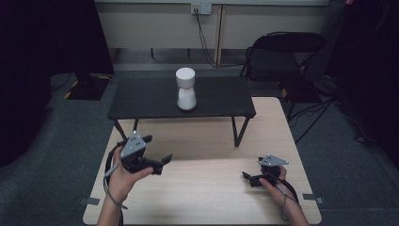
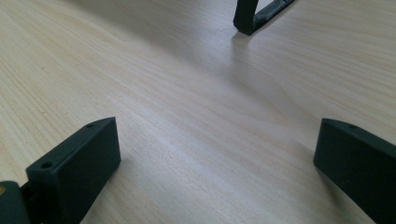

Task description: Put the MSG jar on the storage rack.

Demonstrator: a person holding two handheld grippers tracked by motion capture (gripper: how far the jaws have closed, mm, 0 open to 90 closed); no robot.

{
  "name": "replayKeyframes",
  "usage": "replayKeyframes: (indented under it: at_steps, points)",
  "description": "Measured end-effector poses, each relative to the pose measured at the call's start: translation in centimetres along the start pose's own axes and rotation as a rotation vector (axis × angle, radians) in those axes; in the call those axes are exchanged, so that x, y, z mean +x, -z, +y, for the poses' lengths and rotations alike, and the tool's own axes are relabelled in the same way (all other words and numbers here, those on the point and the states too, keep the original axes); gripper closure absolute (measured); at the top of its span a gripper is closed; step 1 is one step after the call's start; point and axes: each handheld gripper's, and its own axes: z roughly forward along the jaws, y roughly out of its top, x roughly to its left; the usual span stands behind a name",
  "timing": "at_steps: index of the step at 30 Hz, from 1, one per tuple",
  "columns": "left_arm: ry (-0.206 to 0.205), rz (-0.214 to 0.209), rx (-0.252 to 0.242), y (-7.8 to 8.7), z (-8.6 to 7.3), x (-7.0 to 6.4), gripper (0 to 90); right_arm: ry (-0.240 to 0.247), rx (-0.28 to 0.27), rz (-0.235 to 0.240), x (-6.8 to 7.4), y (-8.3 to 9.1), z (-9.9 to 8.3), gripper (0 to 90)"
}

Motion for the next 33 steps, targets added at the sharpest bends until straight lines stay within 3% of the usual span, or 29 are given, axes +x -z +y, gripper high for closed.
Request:
replayKeyframes:
  at_steps: [2, 5, 7, 9, 10, 12, 15, 18, 33]
  points:
    - [0.019, 0.004, 0.017, 0.0, -1.9, -0.3, 0.0, 0.000, 0.000, 0.000, 0.0, 0.0, 0.0, 0.0]
    - [-0.005, 0.005, 0.076, -0.2, -3.8, -0.7, 0.0, 0.000, 0.000, 0.000, 0.0, 0.0, 0.0, 0.0]
    - [0.004, -0.013, 0.081, -0.3, -4.8, -0.6, 0.0, 0.000, 0.000, 0.000, 0.0, 0.0, 0.0, 0.0]
    - [-0.040, -0.015, 0.144, -0.6, -4.2, -0.6, 0.4, 0.000, 0.000, -0.001, 0.0, 0.0, 0.0, 0.0]
    - [-0.055, -0.002, 0.142, -0.6, -4.3, -0.8, 0.4, 0.000, 0.000, 0.000, 0.0, 0.0, 0.0, 0.0]
    - [0.000, -0.029, 0.108, -0.6, -4.8, -0.5, 0.2, 0.000, 0.000, 0.000, 0.0, 0.0, 0.0, 0.0]
    - [-0.017, -0.036, 0.099, -0.6, -4.9, -0.5, 0.3, 0.001, 0.000, 0.000, 0.0, 0.0, 0.0, 0.0]
    - [0.003, -0.058, 0.075, -0.6, -5.4, -0.2, 0.1, 0.001, 0.000, 0.001, 0.0, 0.0, 0.0, 0.0]
    - [0.025, -0.036, 0.111, -1.0, -6.7, -0.3, 0.0, 0.000, 0.000, 0.000, 0.1, 0.0, 0.0, 0.0]
